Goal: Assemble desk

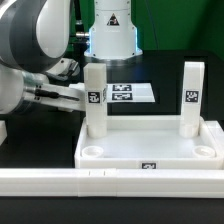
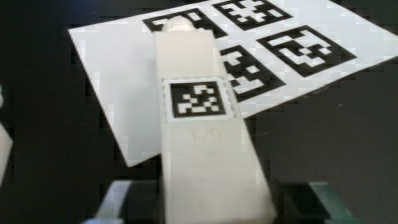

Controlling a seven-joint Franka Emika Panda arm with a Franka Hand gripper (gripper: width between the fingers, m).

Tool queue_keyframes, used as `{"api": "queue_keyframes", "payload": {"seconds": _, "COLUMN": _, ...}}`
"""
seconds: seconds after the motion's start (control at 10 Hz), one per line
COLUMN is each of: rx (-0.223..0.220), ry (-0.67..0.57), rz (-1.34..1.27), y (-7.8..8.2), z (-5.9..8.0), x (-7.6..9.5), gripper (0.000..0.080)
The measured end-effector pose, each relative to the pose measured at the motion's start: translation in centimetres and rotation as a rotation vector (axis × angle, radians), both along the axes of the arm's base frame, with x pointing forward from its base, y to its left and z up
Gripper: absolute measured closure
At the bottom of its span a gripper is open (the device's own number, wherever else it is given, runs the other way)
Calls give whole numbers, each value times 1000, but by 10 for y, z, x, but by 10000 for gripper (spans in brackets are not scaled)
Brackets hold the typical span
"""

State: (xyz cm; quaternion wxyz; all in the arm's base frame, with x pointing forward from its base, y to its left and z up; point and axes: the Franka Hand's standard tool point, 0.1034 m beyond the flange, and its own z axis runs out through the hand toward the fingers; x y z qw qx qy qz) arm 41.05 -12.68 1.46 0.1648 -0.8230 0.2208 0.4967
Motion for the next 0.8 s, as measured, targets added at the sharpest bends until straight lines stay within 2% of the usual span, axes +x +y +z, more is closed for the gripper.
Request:
{"api": "queue_keyframes", "payload": {"seconds": 0.2, "rx": 15, "ry": -22, "rz": 8, "y": -7, "z": 4, "x": 4, "gripper": 514}}
{"api": "queue_keyframes", "payload": {"seconds": 0.3, "rx": 22, "ry": -46, "rz": 11, "y": -17, "z": 13, "x": 11, "gripper": 514}}
{"api": "queue_keyframes", "payload": {"seconds": 0.5, "rx": 35, "ry": -84, "rz": 23, "y": -28, "z": 39, "x": 33, "gripper": 514}}
{"api": "queue_keyframes", "payload": {"seconds": 0.6, "rx": 32, "ry": -111, "rz": 32, "y": -30, "z": 51, "x": 46, "gripper": 512}}
{"api": "queue_keyframes", "payload": {"seconds": 0.7, "rx": 31, "ry": -131, "rz": 44, "y": -29, "z": 56, "x": 57, "gripper": 512}}
{"api": "queue_keyframes", "payload": {"seconds": 0.8, "rx": 29, "ry": -142, "rz": 52, "y": -26, "z": 54, "x": 60, "gripper": 512}}
